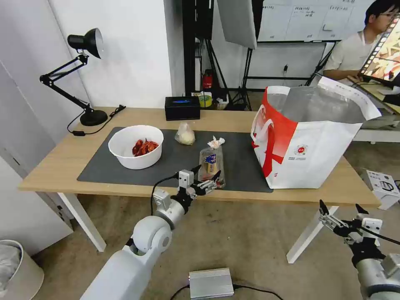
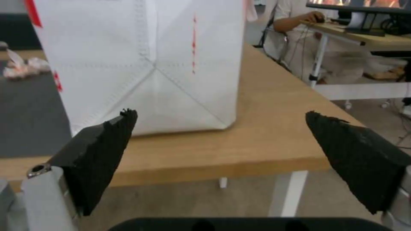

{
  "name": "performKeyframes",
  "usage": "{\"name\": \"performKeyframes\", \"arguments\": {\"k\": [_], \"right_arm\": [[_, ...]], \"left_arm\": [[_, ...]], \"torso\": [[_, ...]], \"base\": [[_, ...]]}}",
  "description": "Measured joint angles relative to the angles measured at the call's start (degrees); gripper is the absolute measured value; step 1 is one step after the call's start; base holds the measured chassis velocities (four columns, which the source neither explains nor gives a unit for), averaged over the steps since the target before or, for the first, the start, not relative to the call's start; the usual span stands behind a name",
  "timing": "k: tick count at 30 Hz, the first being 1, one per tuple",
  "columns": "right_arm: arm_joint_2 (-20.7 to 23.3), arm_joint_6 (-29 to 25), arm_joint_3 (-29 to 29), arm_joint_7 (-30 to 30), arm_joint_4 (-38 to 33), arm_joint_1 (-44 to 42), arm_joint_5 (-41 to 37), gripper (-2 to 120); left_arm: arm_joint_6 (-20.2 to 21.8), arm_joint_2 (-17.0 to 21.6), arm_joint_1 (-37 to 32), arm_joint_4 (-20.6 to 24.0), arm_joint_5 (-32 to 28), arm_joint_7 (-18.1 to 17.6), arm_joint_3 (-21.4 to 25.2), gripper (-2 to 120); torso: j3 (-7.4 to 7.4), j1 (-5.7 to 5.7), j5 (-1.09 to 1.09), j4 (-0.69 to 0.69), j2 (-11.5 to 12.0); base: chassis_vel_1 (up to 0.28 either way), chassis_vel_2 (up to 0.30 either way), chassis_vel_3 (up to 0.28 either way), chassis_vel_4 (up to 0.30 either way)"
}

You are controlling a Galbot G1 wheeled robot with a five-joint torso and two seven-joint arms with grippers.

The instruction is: Pick up the trash from the table and place it into the takeout bag.

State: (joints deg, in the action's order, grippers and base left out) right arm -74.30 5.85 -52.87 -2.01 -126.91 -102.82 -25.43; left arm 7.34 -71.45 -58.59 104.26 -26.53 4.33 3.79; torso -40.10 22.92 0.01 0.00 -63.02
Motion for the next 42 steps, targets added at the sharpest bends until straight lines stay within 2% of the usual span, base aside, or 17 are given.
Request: {"name": "performKeyframes", "arguments": {"k": [2,3,5,6,9,10,12,14,16,18,21,32,42], "right_arm": [[0.0,-0.6,0.4,0.9,-0.6,0.5,-1.1,100],[0.0,-0.6,0.4,0.9,-0.6,0.5,-1.1,100],[0.0,-1.1,1.1,1.7,-1.1,0.8,-2.5,100],[0.0,-1.1,1.1,1.7,-1.1,0.8,-2.5,100],[0.4,-1.2,2.9,2.5,-1.9,1.5,-4.4,100],[0.4,-1.2,2.9,2.5,-1.9,1.5,-4.4,100],[0.8,-1.2,4.4,2.6,-2.0,2.4,-5.9,100],[0.8,-1.2,4.4,2.6,-2.0,2.4,-5.9,100],[2.0,-0.9,6.0,2.6,-2.2,3.6,-8.0,100],[2.5,-0.8,6.7,2.6,-2.2,4.2,-8.9,100],[4.0,0.1,9.6,1.4,-2.0,6.6,-13.3,100],[5.8,2.5,15.3,-2.1,1.1,14.8,-21.6,100],[4.3,5.3,19.1,-6.5,3.8,20.5,-32.0,100]], "left_arm": [[-0.6,0.1,1.4,-1.6,1.6,0.1,-0.4,73],[-0.6,0.1,1.4,-1.6,1.6,0.1,-0.4,73],[-0.7,0.5,2.5,-2.5,2.4,0.1,-1.1,61],[-0.7,0.5,2.5,-2.5,2.4,0.1,-1.1,61],[-0.7,0.8,4.0,-3.5,4.2,0.0,-1.9,46],[-0.7,0.8,4.0,-3.5,4.2,0.0,-1.9,46],[-0.9,1.1,4.7,-4.1,6.0,0.2,-2.3,34],[-0.9,1.1,4.7,-4.1,6.0,0.2,-2.3,34],[-1.1,1.3,4.9,-4.5,8.0,0.8,-2.4,21],[-1.3,1.4,5.0,-4.7,8.8,1.0,-2.4,17],[-1.8,1.6,5.1,-5.2,11.0,1.8,-2.6,1],[-2.9,2.5,5.2,-5.4,14.6,3.1,-3.8,0],[-3.3,2.5,7.0,-7.1,16.4,4.0,-6.5,0]], "torso": [[0.0,0.0,0.0,0.0,0.0],[0.0,0.0,0.0,0.0,0.0],[0.0,0.0,0.0,0.0,0.0],[0.0,0.0,0.0,0.0,0.0],[0.0,0.0,0.0,0.0,0.0],[0.0,0.0,0.0,0.0,0.0],[0.0,0.0,-0.01,0.0,0.0],[0.0,0.0,-0.01,0.0,0.0],[0.0,0.0,-0.01,0.0,0.0],[0.0,0.0,-0.01,0.0,0.0],[0.0,0.0,-0.01,0.01,0.0],[0.0,0.0,0.0,0.0,0.0],[0.0,0.0,0.0,0.0,0.0]], "base": [[0.0,0.0,0.0,0.0],[0.0,0.0,0.0,0.0],[0.0,0.0,0.0,0.0],[0.0,0.0,0.0,0.0],[0.0,0.0,0.0,0.0],[0.0,0.0,0.0,0.0],[0.0,0.0,0.0,0.0],[0.0,0.0,0.0,0.0],[0.0,0.0,0.0,0.0],[0.0,0.0,0.0,0.0],[0.0,0.0,0.0,0.0],[0.0,0.0,0.0,0.0],[0.0,0.0,0.0,0.0]]}}
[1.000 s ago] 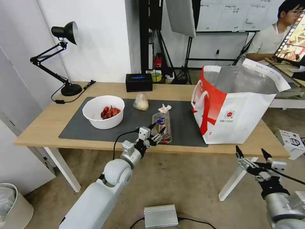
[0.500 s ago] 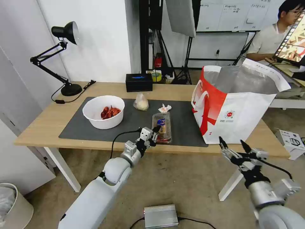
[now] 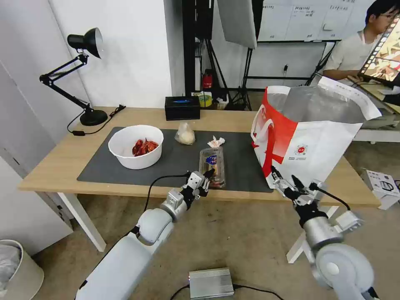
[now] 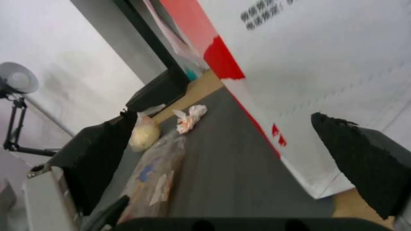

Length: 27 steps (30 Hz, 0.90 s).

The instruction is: Pick up the trash from the table and place it into the takeout bag.

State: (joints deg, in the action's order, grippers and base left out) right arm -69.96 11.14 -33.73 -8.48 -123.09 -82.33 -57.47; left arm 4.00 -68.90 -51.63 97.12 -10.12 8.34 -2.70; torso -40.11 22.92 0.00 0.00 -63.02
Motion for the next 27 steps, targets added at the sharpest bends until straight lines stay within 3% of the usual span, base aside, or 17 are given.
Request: {"name": "performKeyframes", "arguments": {"k": [15,27], "right_arm": [[-0.9,2.2,4.1,-3.5,2.3,5.7,-8.7,100],[-0.8,2.6,8.8,-4.0,8.5,12.1,-13.2,100]], "left_arm": [[-0.9,-0.6,0.4,-1.3,3.2,0.1,-0.7,0],[-0.9,-0.3,0.7,-1.4,3.5,-0.3,-0.5,0]], "torso": [[0.0,-0.01,0.0,0.01,0.0],[0.0,0.0,0.0,0.01,0.0]], "base": [[0.0,0.0,0.0,0.0],[0.0,0.0,0.0,0.0]]}}
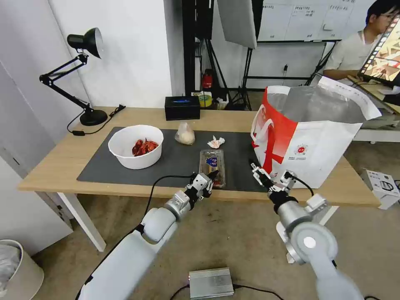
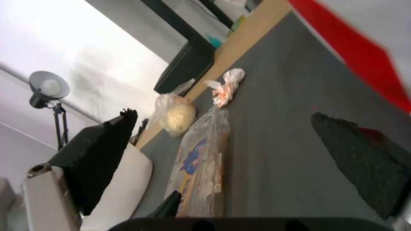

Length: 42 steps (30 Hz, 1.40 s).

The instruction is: Pick up the trash from the table and place it into the takeout bag.

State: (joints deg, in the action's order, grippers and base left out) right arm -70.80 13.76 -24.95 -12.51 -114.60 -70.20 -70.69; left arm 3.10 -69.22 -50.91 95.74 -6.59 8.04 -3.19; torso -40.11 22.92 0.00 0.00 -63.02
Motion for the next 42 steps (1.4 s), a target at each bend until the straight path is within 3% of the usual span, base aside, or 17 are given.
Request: {"name": "performKeyframes", "arguments": {"k": [24,34,42], "right_arm": [[-2.7,2.5,6.6,-4.5,9.7,12.5,-9.1,100],[-3.0,9.0,6.6,-11.0,12.5,16.7,-14.4,100],[-2.6,12.6,6.0,-12.7,14.2,17.8,-16.9,100]], "left_arm": [[-0.2,-0.8,0.7,-1.5,0.2,-0.1,-0.1,0],[-0.2,-1.4,0.7,-2.1,0.5,0.0,0.5,0],[-0.5,-1.4,0.7,-2.3,0.5,0.1,1.0,0]], "torso": [[0.01,0.0,0.0,0.0,0.0],[0.01,0.0,0.0,0.0,0.0],[0.0,0.0,0.0,-0.01,0.0]], "base": [[0.0,0.0,0.0,0.0],[0.0,0.0,0.0,0.0],[0.0,0.0,0.0,0.0]]}}
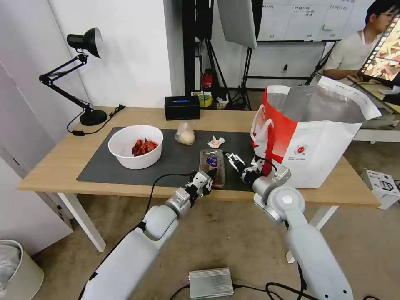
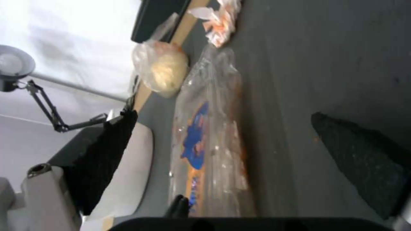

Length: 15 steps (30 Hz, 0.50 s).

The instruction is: Pick up the trash from the table and place it into the takeout bag.

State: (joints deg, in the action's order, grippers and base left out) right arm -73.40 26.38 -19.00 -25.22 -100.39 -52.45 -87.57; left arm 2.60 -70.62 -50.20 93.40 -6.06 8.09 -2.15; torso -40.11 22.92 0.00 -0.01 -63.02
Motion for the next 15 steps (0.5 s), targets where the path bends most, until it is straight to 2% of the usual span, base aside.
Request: {"name": "performKeyframes", "arguments": {"k": [15], "right_arm": [[-2.2,1.8,1.4,0.2,3.7,2.9,0.5,100]], "left_arm": [[-0.3,-0.2,-0.3,-0.1,0.1,0.1,0.2,0]], "torso": [[0.01,0.0,0.01,0.0,0.0]], "base": [[0.0,0.0,0.0,0.0]]}}
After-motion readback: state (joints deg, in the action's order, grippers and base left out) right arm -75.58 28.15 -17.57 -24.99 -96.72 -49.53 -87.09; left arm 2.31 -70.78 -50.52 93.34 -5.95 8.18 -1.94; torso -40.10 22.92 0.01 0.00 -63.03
